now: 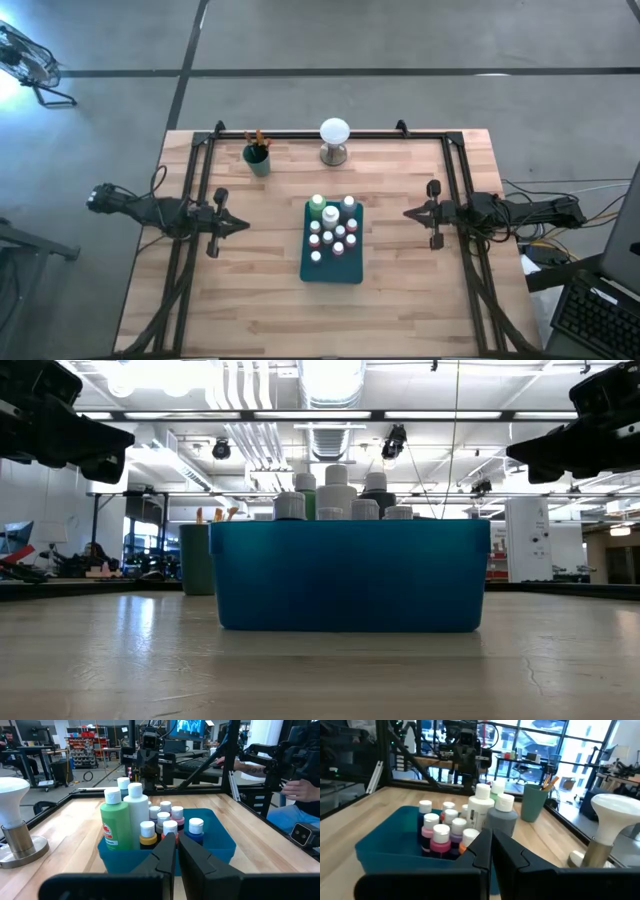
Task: Pick & Place Paint Supplies
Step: Return to Home Position
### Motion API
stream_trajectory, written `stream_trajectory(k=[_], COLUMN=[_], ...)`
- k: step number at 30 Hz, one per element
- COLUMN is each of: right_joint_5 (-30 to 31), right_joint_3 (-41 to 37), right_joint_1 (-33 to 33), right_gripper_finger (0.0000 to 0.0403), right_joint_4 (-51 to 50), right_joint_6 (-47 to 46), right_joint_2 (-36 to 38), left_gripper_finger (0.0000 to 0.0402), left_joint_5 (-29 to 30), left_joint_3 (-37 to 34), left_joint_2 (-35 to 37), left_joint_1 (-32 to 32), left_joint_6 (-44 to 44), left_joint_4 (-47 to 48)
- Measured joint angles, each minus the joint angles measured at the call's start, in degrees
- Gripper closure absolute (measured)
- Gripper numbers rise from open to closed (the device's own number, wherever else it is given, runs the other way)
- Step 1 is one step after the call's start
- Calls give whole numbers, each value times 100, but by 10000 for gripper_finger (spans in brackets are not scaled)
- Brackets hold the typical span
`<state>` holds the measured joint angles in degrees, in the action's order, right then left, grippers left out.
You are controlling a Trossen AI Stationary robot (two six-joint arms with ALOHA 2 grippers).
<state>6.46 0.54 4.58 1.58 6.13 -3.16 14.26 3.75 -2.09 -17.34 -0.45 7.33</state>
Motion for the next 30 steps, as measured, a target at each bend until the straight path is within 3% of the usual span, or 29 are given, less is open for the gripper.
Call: stream_trajectory(k=[30], right_joint_5=[0], right_joint_3=[0], right_joint_1=[0], right_gripper_finger=[394], right_joint_4=[-2], right_joint_6=[-102], right_joint_2=[0], left_gripper_finger=[376], left_joint_5=[0], left_joint_3=[0], left_joint_2=[0], left_joint_1=[-1], left_joint_6=[0], left_joint_4=[0])
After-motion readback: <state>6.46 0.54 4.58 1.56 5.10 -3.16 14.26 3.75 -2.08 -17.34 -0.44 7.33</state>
